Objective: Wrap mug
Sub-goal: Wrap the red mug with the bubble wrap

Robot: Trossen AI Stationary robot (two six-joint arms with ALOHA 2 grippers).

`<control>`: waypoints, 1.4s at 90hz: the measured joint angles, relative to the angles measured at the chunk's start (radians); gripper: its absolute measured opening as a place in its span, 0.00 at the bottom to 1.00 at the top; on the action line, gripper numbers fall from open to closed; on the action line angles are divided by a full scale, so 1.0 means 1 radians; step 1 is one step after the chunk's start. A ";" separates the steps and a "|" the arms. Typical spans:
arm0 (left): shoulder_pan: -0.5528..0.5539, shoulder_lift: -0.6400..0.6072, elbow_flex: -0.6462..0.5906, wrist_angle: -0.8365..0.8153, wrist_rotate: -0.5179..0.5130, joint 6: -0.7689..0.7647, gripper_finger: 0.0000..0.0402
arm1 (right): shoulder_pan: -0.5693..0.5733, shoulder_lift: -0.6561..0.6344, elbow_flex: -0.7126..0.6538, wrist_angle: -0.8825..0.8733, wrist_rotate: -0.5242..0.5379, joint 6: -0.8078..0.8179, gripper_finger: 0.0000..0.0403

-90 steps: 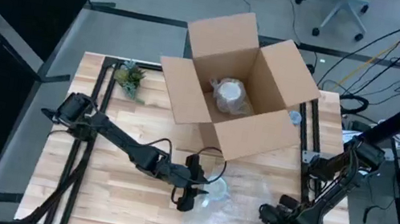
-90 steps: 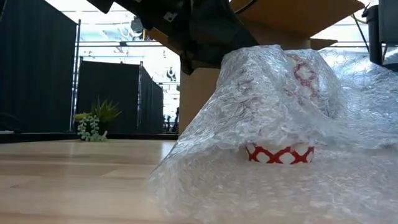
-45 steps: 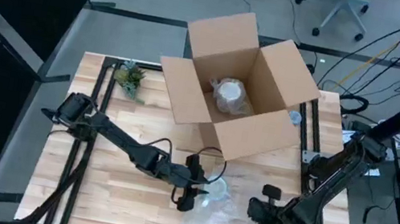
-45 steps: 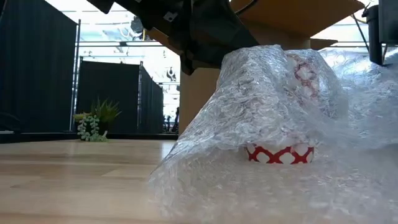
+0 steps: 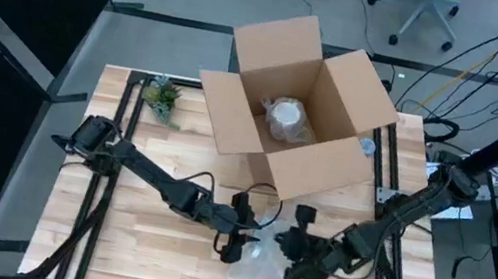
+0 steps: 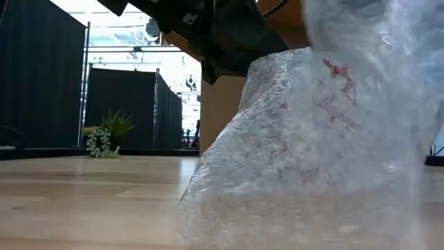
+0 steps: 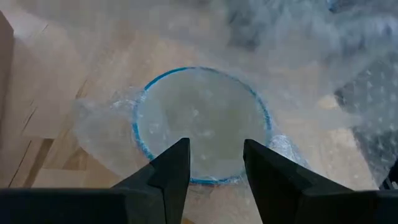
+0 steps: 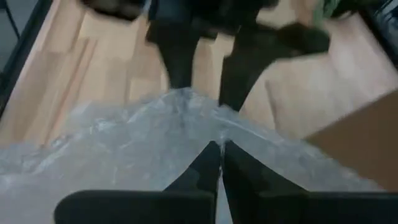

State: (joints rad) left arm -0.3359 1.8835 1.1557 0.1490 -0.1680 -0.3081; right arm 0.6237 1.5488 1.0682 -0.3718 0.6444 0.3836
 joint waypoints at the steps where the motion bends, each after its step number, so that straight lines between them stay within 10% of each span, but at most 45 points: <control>1: 0.000 0.000 0.000 0.000 0.001 0.000 0.35 | -0.004 0.001 -0.004 0.011 -0.003 -0.003 0.00; 71: -0.025 -0.149 0.000 0.030 -0.043 0.027 0.35 | -0.082 0.112 -0.081 0.118 -0.175 0.041 0.00; 126: 0.033 0.099 0.007 0.157 0.022 -0.075 0.35 | -0.097 0.089 -0.070 0.088 -0.262 -0.011 0.00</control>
State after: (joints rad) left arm -0.3030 1.9829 1.1625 0.3064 -0.1459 -0.3832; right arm 0.5266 1.6380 0.9986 -0.2838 0.3827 0.3724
